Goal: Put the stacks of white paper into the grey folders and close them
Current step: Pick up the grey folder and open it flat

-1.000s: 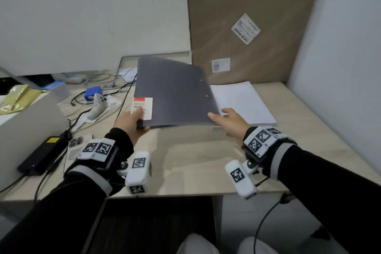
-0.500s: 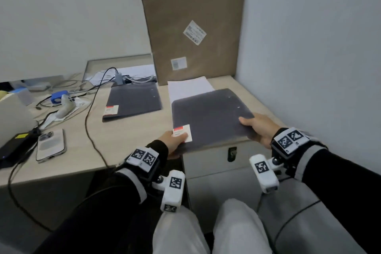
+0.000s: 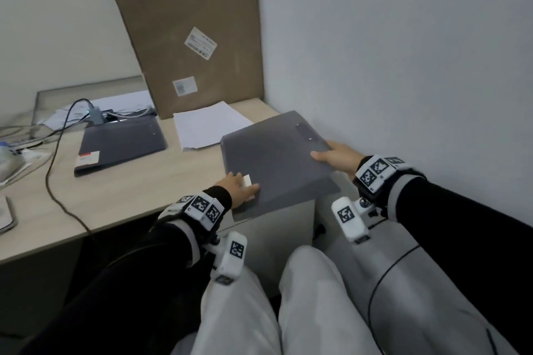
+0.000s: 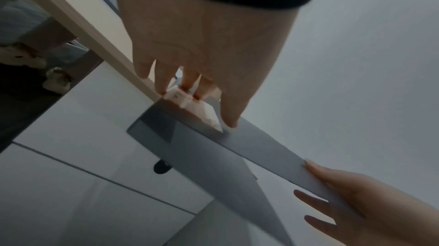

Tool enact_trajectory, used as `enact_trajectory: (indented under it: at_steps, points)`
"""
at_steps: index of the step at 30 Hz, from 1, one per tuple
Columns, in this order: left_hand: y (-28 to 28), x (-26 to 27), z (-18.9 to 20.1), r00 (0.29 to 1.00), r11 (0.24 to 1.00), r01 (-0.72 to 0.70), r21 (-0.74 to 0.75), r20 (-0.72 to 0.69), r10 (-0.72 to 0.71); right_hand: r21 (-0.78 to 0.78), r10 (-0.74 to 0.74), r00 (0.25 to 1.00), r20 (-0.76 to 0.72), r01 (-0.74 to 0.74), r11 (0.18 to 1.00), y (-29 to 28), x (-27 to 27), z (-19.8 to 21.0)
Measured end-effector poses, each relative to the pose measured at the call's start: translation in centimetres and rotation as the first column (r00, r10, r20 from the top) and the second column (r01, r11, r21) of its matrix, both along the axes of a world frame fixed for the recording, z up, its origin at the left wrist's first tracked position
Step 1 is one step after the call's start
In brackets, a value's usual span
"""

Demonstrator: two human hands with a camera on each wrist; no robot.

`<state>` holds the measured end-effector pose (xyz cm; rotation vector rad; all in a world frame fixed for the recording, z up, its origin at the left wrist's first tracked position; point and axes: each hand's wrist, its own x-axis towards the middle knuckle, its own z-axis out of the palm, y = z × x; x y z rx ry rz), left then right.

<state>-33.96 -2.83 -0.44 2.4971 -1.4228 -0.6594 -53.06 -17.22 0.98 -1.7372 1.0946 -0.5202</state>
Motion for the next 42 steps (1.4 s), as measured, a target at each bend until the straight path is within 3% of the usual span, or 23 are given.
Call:
enact_trajectory:
  at_steps: [3,6,8,10,12,15,19,21,24,27,29,33,36,38,40,42]
  points:
    - [0.3,0.6,1.0,0.993,0.998,-0.035,-0.045,-0.114,0.030,0.123,0.038,0.964,0.262,-0.072,0.990,1.3,0.0,2.2]
    - [0.9,1.1,3.2,0.970,0.993,-0.024,-0.117,-0.242,-0.005,0.197,0.071,0.870,0.488,-0.188,0.962,3.0,1.1,5.0]
    - [1.4,0.7,5.4,0.884,0.965,-0.112,-0.236,-0.466,-0.011,0.213,0.112,0.816,0.568,-0.277,0.937,4.2,2.6,6.9]
    - [2.0,0.4,7.9,0.762,0.925,-0.210,-0.317,-0.646,-0.048,0.230,0.182,0.813,0.553,-0.359,0.905,5.7,4.8,8.7]
    - [2.7,0.8,10.4,0.707,0.907,-0.241,-0.345,-0.703,-0.080,0.198,0.297,0.822,0.486,-0.434,0.879,6.9,7.2,9.8]
    - [4.2,3.0,13.0,0.735,0.911,-0.280,-0.304,-0.678,-0.001,0.164,0.339,0.846,0.411,-0.434,0.886,9.0,11.3,10.4]
    - [7.0,6.6,13.4,0.750,0.863,-0.397,-0.312,-0.652,0.110,0.097,0.422,0.863,0.277,-0.462,0.882,12.1,15.3,9.8]
    - [8.8,8.4,12.5,0.729,0.850,-0.428,-0.306,-0.672,0.126,-0.008,0.485,0.863,0.137,-0.489,0.872,13.1,16.6,9.2]
    - [12.0,10.8,10.2,0.682,0.853,-0.460,-0.247,-0.714,0.161,-0.186,0.541,0.819,-0.189,-0.571,0.799,13.0,18.5,7.8]
    - [14.3,12.6,6.3,0.626,0.829,-0.542,-0.138,-0.725,0.288,-0.161,0.516,0.700,-0.495,-0.657,0.737,11.7,20.3,5.6]
    - [15.1,13.3,3.2,0.620,0.816,-0.574,-0.062,-0.685,0.383,-0.143,0.470,0.648,-0.600,-0.665,0.733,10.9,21.2,4.1]
    - [15.6,13.4,-0.7,0.663,0.836,-0.544,0.075,-0.572,0.483,-0.176,0.410,0.634,-0.656,-0.657,0.733,9.2,23.3,2.0]
    - [15.7,14.6,-0.9,0.739,0.856,-0.501,0.129,-0.452,0.500,-0.184,0.364,0.612,-0.702,-0.650,0.737,8.0,25.0,1.2]
    - [15.6,15.8,-0.4,0.794,0.857,-0.511,0.065,-0.346,0.500,-0.187,0.347,0.597,-0.723,-0.653,0.734,7.1,26.0,0.9]
    - [15.2,16.9,0.3,0.829,0.839,-0.535,-0.102,-0.256,0.498,-0.177,0.347,0.570,-0.744,-0.670,0.721,6.5,26.8,0.6]
    - [14.3,17.5,0.9,0.861,0.835,-0.501,-0.229,-0.228,0.454,-0.141,0.346,0.496,-0.797,-0.709,0.690,6.3,27.2,-0.1]
